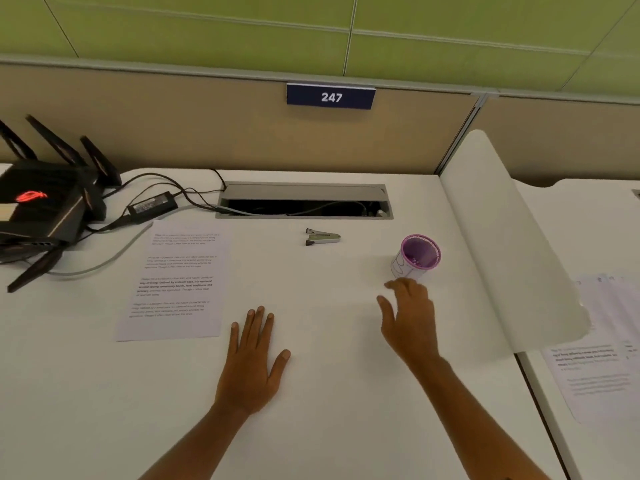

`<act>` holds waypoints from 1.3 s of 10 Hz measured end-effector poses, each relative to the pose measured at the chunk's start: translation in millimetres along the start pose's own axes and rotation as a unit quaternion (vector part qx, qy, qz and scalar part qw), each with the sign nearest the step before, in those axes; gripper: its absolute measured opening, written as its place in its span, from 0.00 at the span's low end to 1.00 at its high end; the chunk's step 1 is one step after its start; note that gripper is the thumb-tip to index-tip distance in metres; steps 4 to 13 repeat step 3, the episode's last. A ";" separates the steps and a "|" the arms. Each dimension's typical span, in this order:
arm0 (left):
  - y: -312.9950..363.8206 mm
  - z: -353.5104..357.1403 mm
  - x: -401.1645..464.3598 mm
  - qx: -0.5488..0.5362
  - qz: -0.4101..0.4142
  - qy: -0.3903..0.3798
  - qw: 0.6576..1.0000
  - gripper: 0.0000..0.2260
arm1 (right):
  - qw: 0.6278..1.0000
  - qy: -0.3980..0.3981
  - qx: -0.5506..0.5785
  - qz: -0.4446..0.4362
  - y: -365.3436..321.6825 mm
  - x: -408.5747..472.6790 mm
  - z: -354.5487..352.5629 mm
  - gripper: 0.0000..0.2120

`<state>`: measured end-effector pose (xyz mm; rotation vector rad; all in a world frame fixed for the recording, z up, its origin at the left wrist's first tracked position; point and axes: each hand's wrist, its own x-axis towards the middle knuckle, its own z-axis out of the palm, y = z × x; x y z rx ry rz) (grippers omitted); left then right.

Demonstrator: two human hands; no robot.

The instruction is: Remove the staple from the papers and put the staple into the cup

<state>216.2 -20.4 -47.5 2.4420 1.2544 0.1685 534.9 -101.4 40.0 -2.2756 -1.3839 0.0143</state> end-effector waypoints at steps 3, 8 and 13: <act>-23.5 -53.6 -19.1 -0.067 0.004 0.061 0.996 0.37 | 0.996 -0.087 0.024 -0.027 -83.2 -68.6 41.5 0.29; -23.5 -53.6 -19.1 -0.067 0.004 0.061 0.996 0.37 | 0.996 -0.087 0.024 -0.027 -83.2 -68.6 41.5 0.29; -23.5 -53.6 -19.1 -0.067 0.004 0.061 0.996 0.37 | 0.996 -0.087 0.024 -0.027 -83.2 -68.6 41.5 0.29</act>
